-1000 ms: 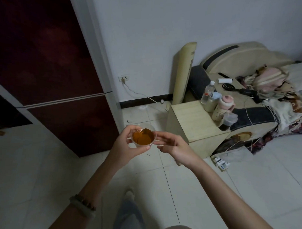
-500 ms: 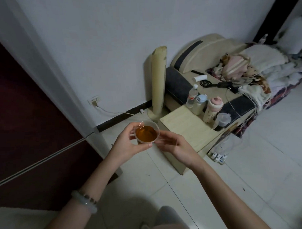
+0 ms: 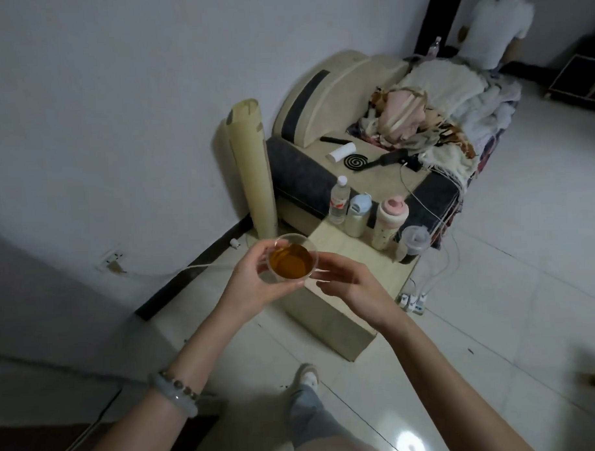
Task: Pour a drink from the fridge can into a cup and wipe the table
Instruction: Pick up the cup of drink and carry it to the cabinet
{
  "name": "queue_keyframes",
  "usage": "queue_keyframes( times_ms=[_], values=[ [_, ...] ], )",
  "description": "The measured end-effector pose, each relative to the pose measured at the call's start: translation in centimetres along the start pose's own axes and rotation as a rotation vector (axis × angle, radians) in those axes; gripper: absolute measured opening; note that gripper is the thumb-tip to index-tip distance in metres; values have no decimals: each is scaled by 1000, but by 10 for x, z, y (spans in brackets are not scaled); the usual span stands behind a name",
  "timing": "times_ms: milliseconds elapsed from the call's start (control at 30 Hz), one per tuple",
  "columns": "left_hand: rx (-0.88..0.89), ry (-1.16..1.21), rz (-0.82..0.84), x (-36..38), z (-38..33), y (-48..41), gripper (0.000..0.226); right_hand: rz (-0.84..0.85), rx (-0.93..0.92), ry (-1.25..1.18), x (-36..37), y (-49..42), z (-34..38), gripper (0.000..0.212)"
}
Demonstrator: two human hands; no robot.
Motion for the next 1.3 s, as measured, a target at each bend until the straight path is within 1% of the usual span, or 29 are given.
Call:
queue_keyframes(
  times_ms=[267,467,700,967,1167,1300],
  values=[
    [39,-17,211,-4,-9,-125,64,-207,38,-57,-81,-46,-2,56],
    [74,-51,358,7,-10,-190,66,-326,67,-82,-121,-55,-3,56],
    [104,-76,502,28,1,-250,69,-495,120,-152,-153,-64,-25,57],
    [103,-54,628,50,52,-309,69,-703,201,-225,-170,-93,-73,60],
    [62,-47,698,71,107,-333,66,-759,278,-295,-175,-110,-126,61],
    [36,-54,695,91,151,-345,68,-796,300,-326,-182,-120,-172,59]
  ],
)
Point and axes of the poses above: each hand's wrist, its own y-axis away from the middle knuckle, its own x-axis out of the palm, z = x × y, the point moved 4 cm from there along -y, towards the middle knuckle, and after that the axes turned 15 degrees about z, right-handed, at the moved point
